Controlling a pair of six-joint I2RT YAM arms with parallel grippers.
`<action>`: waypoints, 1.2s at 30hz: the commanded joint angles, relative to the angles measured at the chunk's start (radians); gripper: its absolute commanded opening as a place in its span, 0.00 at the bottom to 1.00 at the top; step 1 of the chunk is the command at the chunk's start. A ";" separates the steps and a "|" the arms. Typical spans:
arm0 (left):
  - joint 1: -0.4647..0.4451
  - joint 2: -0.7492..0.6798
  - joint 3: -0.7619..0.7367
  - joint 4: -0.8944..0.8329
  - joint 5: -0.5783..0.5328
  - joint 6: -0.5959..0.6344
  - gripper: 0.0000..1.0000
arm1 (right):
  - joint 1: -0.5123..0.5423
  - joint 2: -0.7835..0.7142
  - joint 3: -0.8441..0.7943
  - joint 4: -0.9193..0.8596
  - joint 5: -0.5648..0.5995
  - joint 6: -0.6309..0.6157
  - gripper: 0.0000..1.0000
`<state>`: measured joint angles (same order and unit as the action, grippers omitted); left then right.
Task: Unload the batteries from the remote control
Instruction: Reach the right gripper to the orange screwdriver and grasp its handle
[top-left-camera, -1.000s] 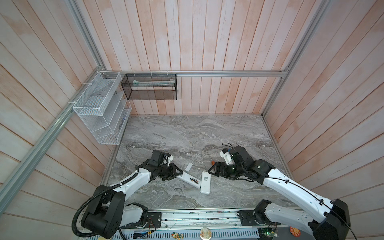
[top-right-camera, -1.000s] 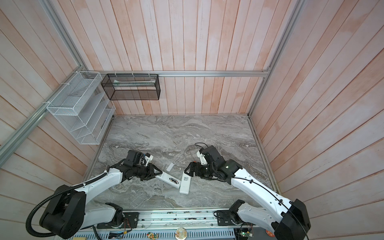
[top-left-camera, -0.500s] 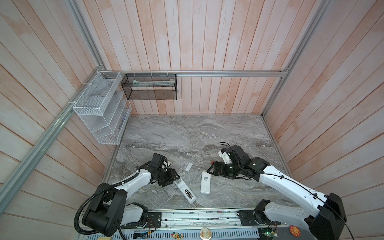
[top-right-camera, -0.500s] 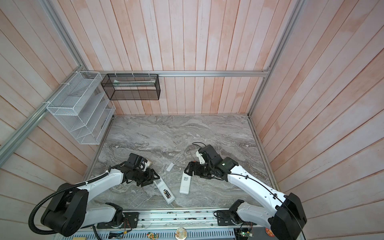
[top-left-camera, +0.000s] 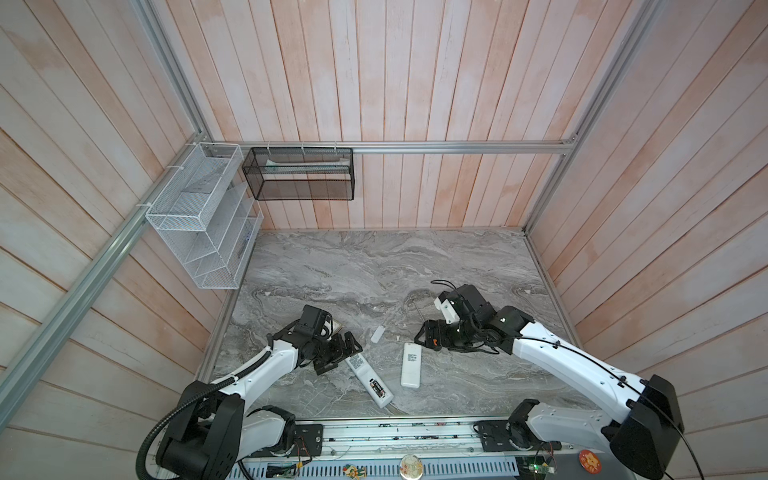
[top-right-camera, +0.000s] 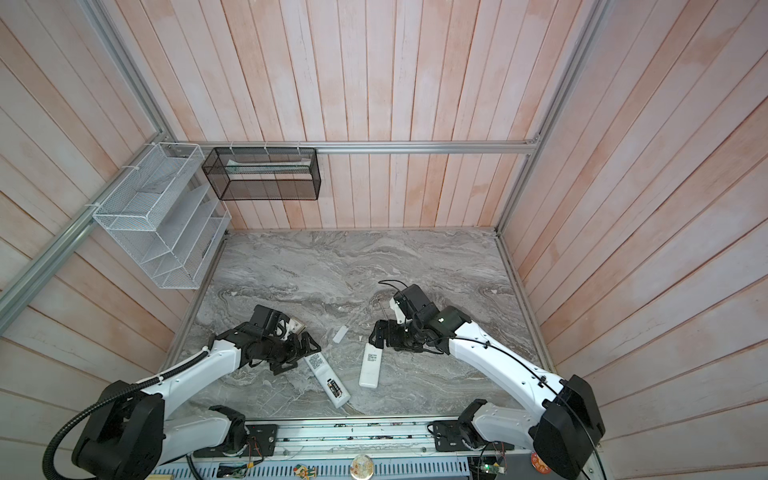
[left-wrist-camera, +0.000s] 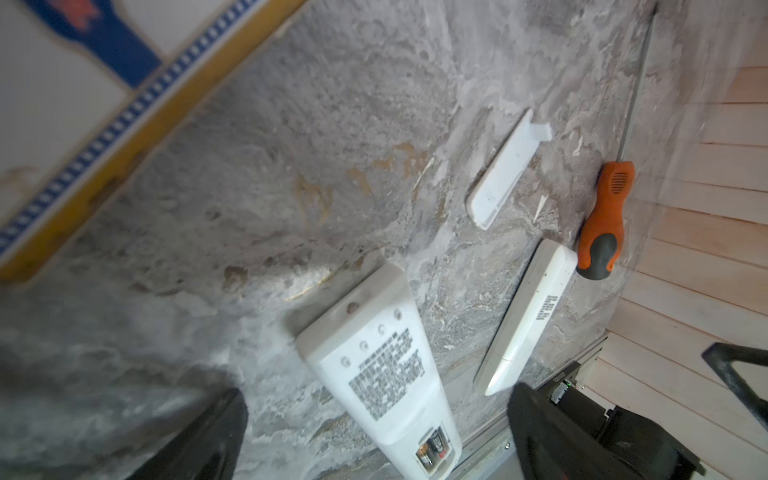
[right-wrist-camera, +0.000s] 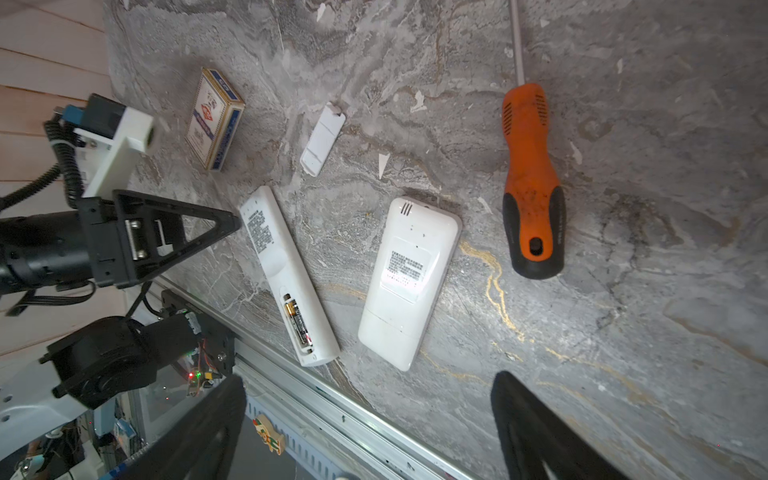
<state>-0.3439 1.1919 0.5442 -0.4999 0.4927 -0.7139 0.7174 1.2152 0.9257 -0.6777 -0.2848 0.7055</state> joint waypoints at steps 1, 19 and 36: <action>0.000 -0.085 0.037 -0.075 -0.004 -0.045 1.00 | -0.007 0.050 0.057 -0.081 0.079 -0.061 0.93; -0.009 -0.650 -0.091 -0.013 0.174 -0.329 1.00 | -0.079 0.500 0.302 -0.111 0.216 -0.388 0.76; -0.008 -0.609 -0.109 0.060 0.190 -0.334 1.00 | -0.081 0.529 0.177 -0.053 0.208 -0.338 0.57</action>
<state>-0.3527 0.5797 0.4355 -0.4725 0.6598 -1.0592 0.6403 1.7382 1.1339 -0.7387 -0.0765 0.3508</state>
